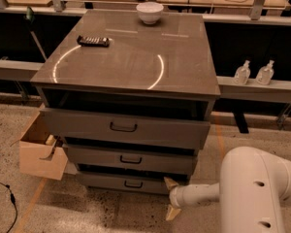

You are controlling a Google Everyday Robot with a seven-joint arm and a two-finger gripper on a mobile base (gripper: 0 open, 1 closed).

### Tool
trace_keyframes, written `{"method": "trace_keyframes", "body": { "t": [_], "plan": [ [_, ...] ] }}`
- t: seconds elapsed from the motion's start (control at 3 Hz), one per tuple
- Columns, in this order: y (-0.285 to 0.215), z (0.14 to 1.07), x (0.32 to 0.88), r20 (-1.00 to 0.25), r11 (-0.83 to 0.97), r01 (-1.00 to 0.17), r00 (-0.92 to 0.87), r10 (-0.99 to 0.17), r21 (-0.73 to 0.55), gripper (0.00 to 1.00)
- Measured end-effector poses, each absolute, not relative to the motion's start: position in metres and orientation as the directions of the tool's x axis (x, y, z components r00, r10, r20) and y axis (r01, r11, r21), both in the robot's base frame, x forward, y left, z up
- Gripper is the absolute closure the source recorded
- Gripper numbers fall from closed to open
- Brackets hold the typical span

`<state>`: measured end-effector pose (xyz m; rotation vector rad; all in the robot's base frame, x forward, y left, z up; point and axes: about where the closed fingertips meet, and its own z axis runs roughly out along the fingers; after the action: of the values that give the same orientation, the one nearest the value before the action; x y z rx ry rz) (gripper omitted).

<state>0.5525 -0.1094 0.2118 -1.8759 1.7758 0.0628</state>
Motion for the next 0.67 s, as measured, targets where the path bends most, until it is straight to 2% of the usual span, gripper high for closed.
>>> {"method": "trace_keyframes", "body": {
  "t": [0.67],
  "plan": [
    [-0.101, 0.200, 0.583, -0.384, -0.009, -0.940, 0.147, -0.911, -0.340, 0.00]
  ]
}}
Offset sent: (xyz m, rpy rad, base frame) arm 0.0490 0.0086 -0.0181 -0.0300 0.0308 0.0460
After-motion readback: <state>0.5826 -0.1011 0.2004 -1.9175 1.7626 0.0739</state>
